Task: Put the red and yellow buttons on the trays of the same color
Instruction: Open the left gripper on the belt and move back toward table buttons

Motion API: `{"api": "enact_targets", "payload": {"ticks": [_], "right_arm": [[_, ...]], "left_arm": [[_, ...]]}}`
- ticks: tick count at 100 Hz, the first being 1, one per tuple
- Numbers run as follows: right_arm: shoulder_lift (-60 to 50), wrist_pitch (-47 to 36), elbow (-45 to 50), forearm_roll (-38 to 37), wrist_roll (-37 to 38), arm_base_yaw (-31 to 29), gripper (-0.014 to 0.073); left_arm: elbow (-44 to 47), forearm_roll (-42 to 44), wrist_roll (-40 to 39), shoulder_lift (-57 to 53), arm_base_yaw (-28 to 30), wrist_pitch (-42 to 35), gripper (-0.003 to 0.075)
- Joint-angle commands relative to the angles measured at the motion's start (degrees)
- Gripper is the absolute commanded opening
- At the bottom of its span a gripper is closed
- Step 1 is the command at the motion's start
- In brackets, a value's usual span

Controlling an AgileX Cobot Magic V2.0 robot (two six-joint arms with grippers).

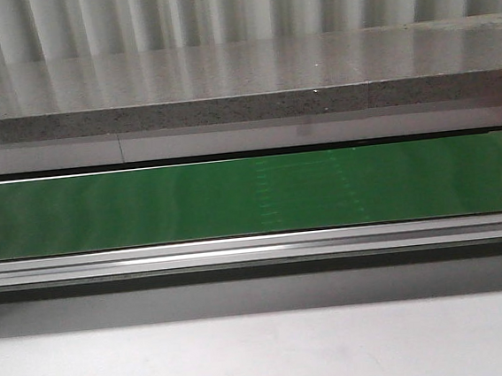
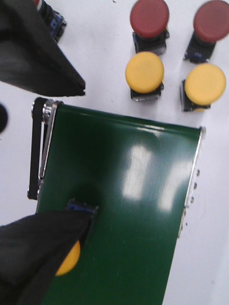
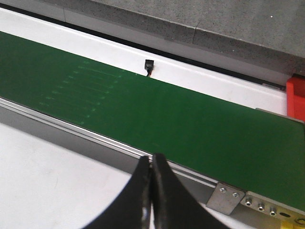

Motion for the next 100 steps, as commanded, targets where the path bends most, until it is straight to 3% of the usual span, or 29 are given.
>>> {"api": "enact_targets", "payload": {"ticks": [1, 33, 58, 100], "right_arm": [[0.48, -3.75, -1.40, 0.15, -0.63, -0.04, -0.0066], [0.48, -3.75, -1.40, 0.15, -0.63, -0.04, -0.0066], [0.48, -3.75, -1.40, 0.15, -0.63, -0.04, -0.0066], [0.48, -3.75, -1.40, 0.15, -0.63, -0.04, -0.0066]], "left_arm": [[0.34, -1.31, -0.53, -3.26, 2.39, -0.52, 0.0483], [12.59, -4.13, -1.07, -3.74, 10.53, -2.45, 0.0483], [20.63, -3.24, -0.98, -3.74, 11.03, -1.10, 0.0483], [22.15, 5.15, -7.49, -3.23, 11.61, -2.26, 0.0483]]}}
